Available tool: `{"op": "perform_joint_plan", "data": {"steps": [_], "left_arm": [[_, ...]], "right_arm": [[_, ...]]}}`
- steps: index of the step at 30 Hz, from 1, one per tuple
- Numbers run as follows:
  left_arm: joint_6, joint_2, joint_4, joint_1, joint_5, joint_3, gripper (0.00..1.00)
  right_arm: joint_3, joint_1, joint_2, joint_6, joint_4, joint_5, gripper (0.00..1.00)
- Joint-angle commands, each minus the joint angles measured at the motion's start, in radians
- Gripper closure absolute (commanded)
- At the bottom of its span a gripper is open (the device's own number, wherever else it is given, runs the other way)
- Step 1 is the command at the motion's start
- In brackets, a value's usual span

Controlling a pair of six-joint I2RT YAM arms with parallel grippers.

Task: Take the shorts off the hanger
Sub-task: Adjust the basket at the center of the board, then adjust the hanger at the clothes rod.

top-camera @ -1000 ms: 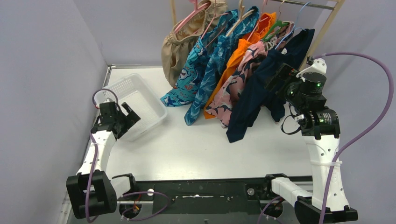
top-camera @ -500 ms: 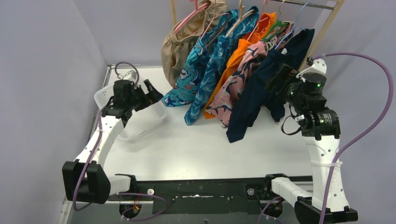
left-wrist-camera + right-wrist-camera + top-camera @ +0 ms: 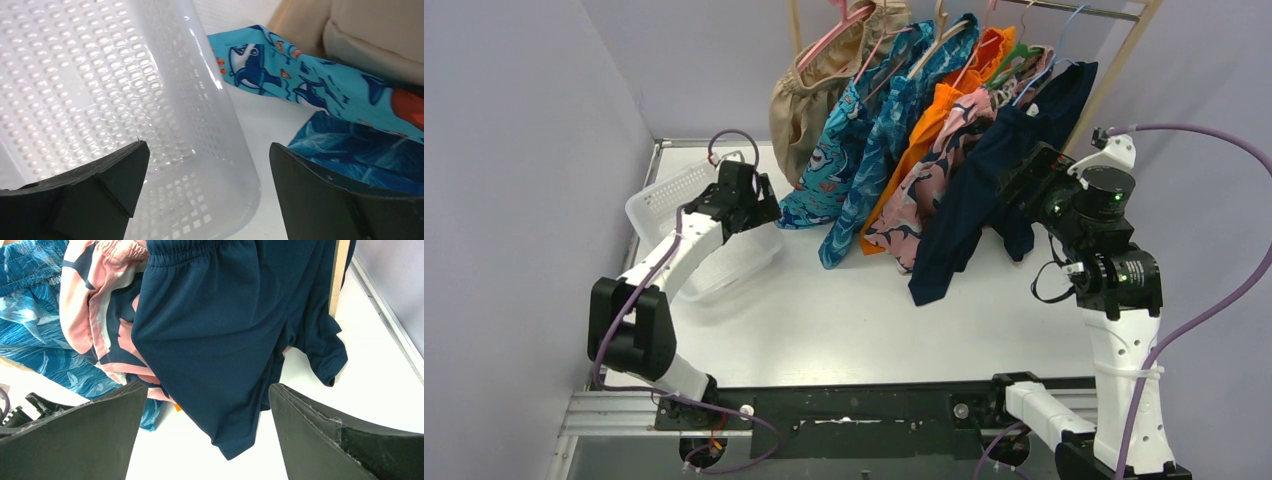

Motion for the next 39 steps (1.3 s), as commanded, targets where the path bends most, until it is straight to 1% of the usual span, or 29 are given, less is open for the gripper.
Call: {"op": "perform_joint_plan", "data": {"steps": [1, 4, 7, 12, 15, 17, 20, 22, 24, 26, 30, 33, 37, 39], "left_arm": [[0.044, 0.062, -0.045, -0.004, -0.112, 0.069, 0.07], [0.052, 0.115, -0.08, -0.017, -0.1, 0.086, 0.07], [0.065, 0.115, -0.08, -0.035, -0.111, 0.052, 0.1], [0.07, 0.033, -0.079, -0.037, -0.109, -0.053, 0.23], [0.078, -0.028, -0.071, -0.039, -0.104, -0.103, 0.24], [0.08, -0.047, -0.078, -0.041, -0.103, -0.107, 0.23], [0.078, -0.075, -0.086, -0.043, -0.089, -0.08, 0.17], [0.076, -0.099, -0.092, -0.046, -0.065, -0.051, 0.14], [0.077, -0.134, -0.094, -0.049, -0.041, -0.026, 0.12], [0.073, -0.181, -0.084, -0.051, -0.022, -0.015, 0.11], [0.067, -0.293, -0.044, -0.054, 0.041, -0.038, 0.09], [0.057, -0.383, -0.01, -0.054, 0.078, -0.079, 0.09], [0.037, -0.465, 0.035, -0.053, 0.126, -0.146, 0.09], [0.031, -0.487, 0.042, -0.053, 0.139, -0.161, 0.08]], "right_arm": [[-0.008, 0.006, -0.018, 0.01, 0.026, 0.011, 0.02], [0.001, 0.006, -0.018, 0.007, 0.025, 0.01, 0.02], [0.011, 0.006, -0.017, -0.003, 0.021, 0.021, 0.02], [0.085, 0.006, 0.041, -0.02, -0.011, 0.048, 0.02], [0.164, 0.007, 0.091, -0.012, -0.017, 0.073, 0.02], [0.219, 0.007, 0.136, -0.015, -0.024, 0.092, 0.02], [0.316, 0.009, 0.229, -0.005, -0.063, 0.154, 0.0], [0.364, 0.009, 0.277, 0.005, -0.075, 0.217, 0.02], [0.408, 0.009, 0.312, 0.011, -0.066, 0.241, 0.04], [0.435, 0.009, 0.348, 0.011, -0.038, 0.221, 0.06], [0.524, 0.009, 0.443, 0.025, -0.066, 0.146, 0.08], [0.537, 0.01, 0.475, 0.028, -0.059, 0.108, 0.11], [0.538, 0.013, 0.499, 0.037, -0.065, 0.083, 0.11], [0.538, 0.015, 0.52, 0.037, -0.088, 0.104, 0.15]]}}
